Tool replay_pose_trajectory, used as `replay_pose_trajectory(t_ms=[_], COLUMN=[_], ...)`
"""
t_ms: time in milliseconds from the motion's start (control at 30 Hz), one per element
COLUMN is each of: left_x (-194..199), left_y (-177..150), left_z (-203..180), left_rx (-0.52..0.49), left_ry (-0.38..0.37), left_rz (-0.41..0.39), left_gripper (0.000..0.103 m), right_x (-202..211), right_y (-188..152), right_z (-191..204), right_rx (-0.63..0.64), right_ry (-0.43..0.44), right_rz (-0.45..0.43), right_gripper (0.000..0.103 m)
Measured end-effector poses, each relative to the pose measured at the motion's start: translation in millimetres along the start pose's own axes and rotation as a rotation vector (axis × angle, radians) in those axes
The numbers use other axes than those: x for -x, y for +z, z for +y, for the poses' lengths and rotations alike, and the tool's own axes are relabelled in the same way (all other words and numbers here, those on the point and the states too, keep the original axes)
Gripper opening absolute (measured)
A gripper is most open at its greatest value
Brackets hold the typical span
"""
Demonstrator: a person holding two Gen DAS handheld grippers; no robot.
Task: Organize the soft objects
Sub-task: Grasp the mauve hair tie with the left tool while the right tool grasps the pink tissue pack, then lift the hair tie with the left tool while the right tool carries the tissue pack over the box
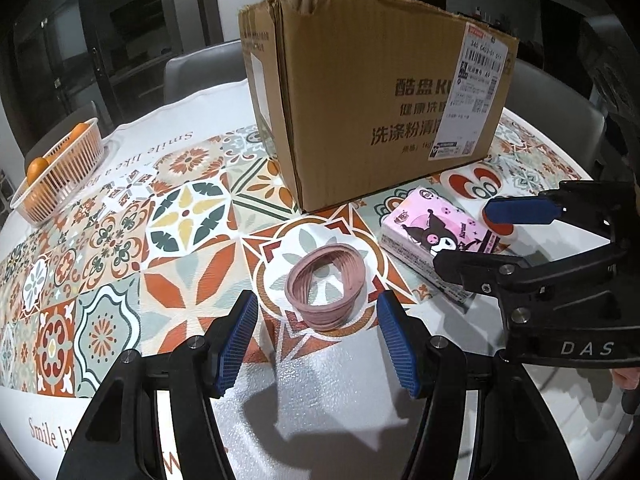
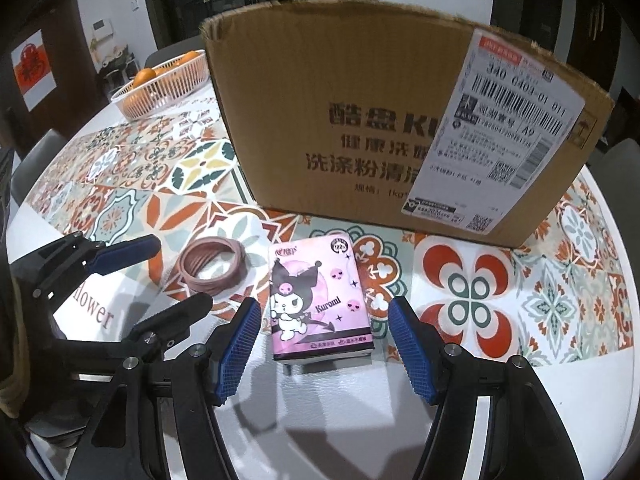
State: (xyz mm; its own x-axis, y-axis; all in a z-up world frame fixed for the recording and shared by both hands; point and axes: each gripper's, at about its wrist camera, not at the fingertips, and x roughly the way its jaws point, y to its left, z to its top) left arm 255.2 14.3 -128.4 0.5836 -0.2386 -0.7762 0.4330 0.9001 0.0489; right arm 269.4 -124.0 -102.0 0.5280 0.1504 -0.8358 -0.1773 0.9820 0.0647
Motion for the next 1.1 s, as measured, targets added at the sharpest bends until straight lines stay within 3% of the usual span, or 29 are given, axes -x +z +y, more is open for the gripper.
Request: replay_pose_trajectory(t_ms=[433, 700, 800, 1100], left_x=[-15.6, -19.7, -20.4, -13.8], left_y=[5.2, 7.3, 8.1, 8.5], left_z=[-0.3, -2.4, -1.8, -5.5], left_rx=[-0.002, 0.007, 0.027, 0.066], left_ry=[-0.004, -0.037, -0.050, -0.051], left_rz=[0.029, 0.043, 0.043, 0.024], left_gripper=[0.059, 0.032, 0.015, 0.009], right_x=[-14.3, -16.2, -15.6, -9.0], right_y=[0.2, 0.5, -0.8, -4.8], right_z=[-4.6, -7.4, -5.8, -9.8], right_rx=[-0.034, -0.047, -0.034, -0.054], right_ry=[0.028, 0.041, 0.038, 0.044], right_rz=[0.029, 0.022, 0.019, 0.005], right_gripper=[0.067, 0.066, 0.056, 0.056])
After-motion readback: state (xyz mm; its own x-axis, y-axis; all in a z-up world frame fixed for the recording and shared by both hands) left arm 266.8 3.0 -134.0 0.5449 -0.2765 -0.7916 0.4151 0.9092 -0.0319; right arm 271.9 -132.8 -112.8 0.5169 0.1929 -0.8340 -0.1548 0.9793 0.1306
